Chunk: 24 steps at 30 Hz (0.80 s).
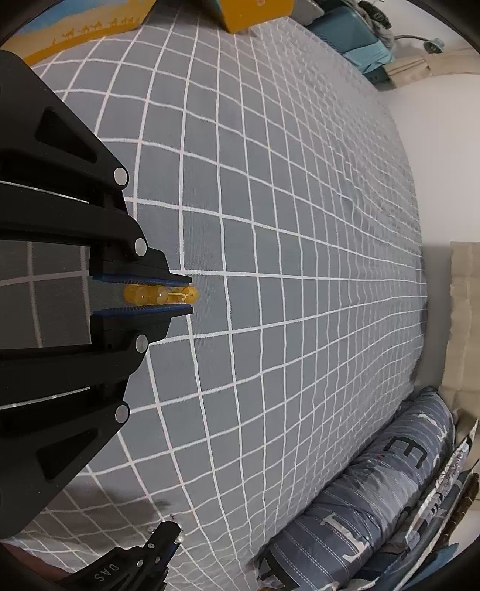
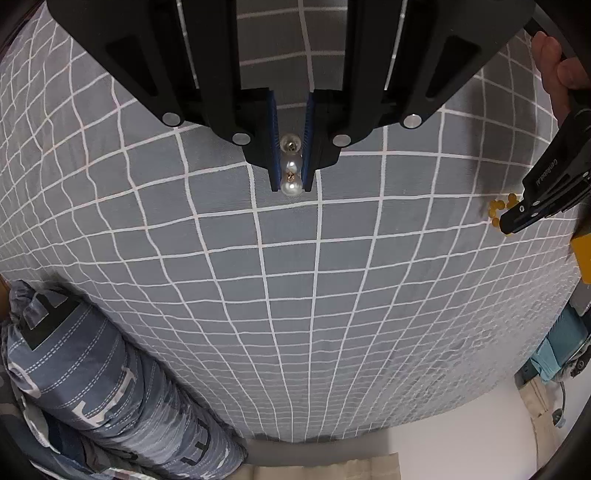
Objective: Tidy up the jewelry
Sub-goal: 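Carry both held items over the open white box with both tools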
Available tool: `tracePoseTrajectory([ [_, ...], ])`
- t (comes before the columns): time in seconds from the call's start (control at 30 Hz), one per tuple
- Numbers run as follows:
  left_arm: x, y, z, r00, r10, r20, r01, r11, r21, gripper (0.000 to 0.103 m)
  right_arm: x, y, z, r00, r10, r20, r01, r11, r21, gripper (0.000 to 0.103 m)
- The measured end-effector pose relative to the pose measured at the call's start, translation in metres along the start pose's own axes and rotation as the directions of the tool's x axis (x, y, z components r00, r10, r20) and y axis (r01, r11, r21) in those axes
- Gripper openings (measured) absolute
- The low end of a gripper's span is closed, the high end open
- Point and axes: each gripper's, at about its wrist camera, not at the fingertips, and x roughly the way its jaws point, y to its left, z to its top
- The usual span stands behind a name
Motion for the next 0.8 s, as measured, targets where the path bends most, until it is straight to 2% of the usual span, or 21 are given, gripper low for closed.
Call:
tracePoseTrajectory([
  [0.37,-0.046,0.002,-0.003,0.999,-0.003,0.041,0.003,1.000,-0.011,0.009,-0.042,-0.002,-0.001,0.999,0.002,0.053,-0.002,1.000,0.000,0.010],
  [0.8,-0.110,0.009,-0.011,0.996,0.005,0.094,-0.003,1.000,-0.026,0.009,-0.094,0.015,-0.011,0.992,0.000,0.123,0.006,0.999,-0.044,0.010],
])
